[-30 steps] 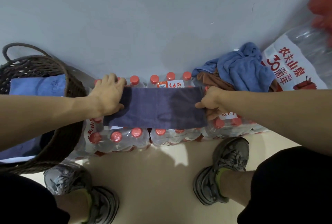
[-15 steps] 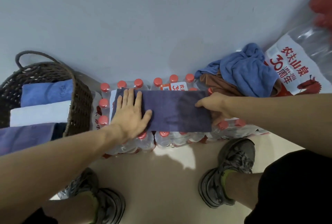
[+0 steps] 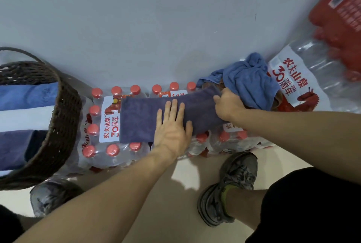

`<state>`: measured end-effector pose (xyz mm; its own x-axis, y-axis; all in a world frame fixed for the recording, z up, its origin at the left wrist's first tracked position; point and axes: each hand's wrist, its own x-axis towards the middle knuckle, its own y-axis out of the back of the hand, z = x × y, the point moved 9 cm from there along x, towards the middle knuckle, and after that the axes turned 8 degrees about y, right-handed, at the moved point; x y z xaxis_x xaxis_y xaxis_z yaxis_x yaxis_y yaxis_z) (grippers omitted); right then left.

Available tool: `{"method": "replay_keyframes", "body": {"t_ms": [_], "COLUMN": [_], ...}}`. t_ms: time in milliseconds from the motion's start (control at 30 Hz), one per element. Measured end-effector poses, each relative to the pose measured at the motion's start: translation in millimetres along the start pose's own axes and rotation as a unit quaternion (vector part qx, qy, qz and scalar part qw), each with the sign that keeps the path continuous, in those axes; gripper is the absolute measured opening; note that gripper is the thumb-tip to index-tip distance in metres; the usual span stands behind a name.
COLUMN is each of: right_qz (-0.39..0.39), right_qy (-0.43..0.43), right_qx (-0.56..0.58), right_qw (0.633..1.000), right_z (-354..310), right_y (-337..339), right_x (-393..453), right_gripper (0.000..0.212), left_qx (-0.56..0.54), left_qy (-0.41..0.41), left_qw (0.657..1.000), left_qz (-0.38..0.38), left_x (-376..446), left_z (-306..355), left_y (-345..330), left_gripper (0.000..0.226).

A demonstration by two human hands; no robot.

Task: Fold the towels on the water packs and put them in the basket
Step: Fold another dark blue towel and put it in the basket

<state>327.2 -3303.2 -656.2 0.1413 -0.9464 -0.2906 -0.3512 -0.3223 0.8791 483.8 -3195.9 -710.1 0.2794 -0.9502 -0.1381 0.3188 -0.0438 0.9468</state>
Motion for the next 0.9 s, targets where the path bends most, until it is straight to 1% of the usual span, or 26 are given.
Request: {"method": "replay_keyframes", "body": {"t_ms": [67, 133, 233, 333, 467, 533, 567, 600, 633, 667, 700, 733, 767, 800, 833, 867, 900], "right_qz": [0.001, -0.002, -0.01, 0.006, 0.031, 0.036, 0.037, 0.039, 0.042, 0.043, 0.04, 0.035, 0.026, 0.014, -0.002, -0.023, -0.044], "right_qy": [-0.001, -0.001, -0.005, -0.009, -0.014, 0.005, 0.022, 0.042, 0.061, 0.08, 0.095, 0.111, 0.124, 0.136, 0.146, 0.158, 0.173], "right_qx": [-0.005, -0.026, -0.046, -0.053, -0.019, 0.023, 0.044, 0.062, 0.079, 0.098, 0.118, 0.138, 0.154, 0.165, 0.178, 0.195, 0.212], "right_qw": [1.0, 1.0, 0.999, 0.999, 0.999, 0.999, 0.998, 0.996, 0.994, 0.991, 0.988, 0.984, 0.98, 0.977, 0.973, 0.968, 0.961], "right_z": [15, 25, 29, 28, 24, 14, 6, -4, -16, -27, -39, -50, -62, -73, -83, -94, -105], "right_y": [10, 17, 18, 22, 33, 35, 34, 32, 30, 27, 23, 19, 14, 8, 2, -6, -12], "right_x": [4, 6, 4, 5, 8, 7, 6, 4, 1, -2, -6, -10, -14, -17, -21, -24, -27], "right_gripper": [0.034, 0.037, 0.037, 0.037, 0.04, 0.035, 0.03, 0.026, 0.023, 0.021, 0.021, 0.023, 0.025, 0.024, 0.022, 0.019, 0.017], "left_qx": [0.024, 0.049, 0.051, 0.036, 0.048, 0.069, 0.061, 0.026, -0.049, -0.158, -0.266, -0.36, -0.457, -0.564, -0.653, -0.705, -0.724], "left_qy": [0.002, -0.023, -0.05, -0.064, -0.059, -0.054, -0.049, -0.04, -0.03, -0.024, -0.02, 0.003, 0.037, 0.083, 0.125, 0.158, 0.178], "left_qw": [1.0, 0.999, 0.997, 0.997, 0.997, 0.996, 0.996, 0.998, 0.997, 0.987, 0.961, 0.924, 0.879, 0.819, 0.745, 0.678, 0.638], "left_qz": [0.007, 0.001, -0.003, 0.014, 0.005, -0.015, -0.03, -0.045, -0.045, -0.003, 0.074, 0.132, 0.135, 0.063, -0.042, -0.135, -0.193], "left_x": [3, 2, 0, 2, 5, 7, 10, 12, 14, 13, 11, 9, 10, 13, 15, 14, 13], "left_z": [-17, -28, -28, -20, -12, -8, -7, -7, -7, -7, -11, -20, -29, -32, -25, -16, -12], "left_y": [2, 2, -1, -3, 0, -2, -2, 2, 11, 30, 54, 71, 77, 71, 61, 51, 47], "left_gripper": [0.064, 0.064, 0.064, 0.067, 0.074, 0.078, 0.079, 0.078, 0.071, 0.054, 0.033, 0.019, 0.014, 0.013, 0.016, 0.027, 0.04]}}
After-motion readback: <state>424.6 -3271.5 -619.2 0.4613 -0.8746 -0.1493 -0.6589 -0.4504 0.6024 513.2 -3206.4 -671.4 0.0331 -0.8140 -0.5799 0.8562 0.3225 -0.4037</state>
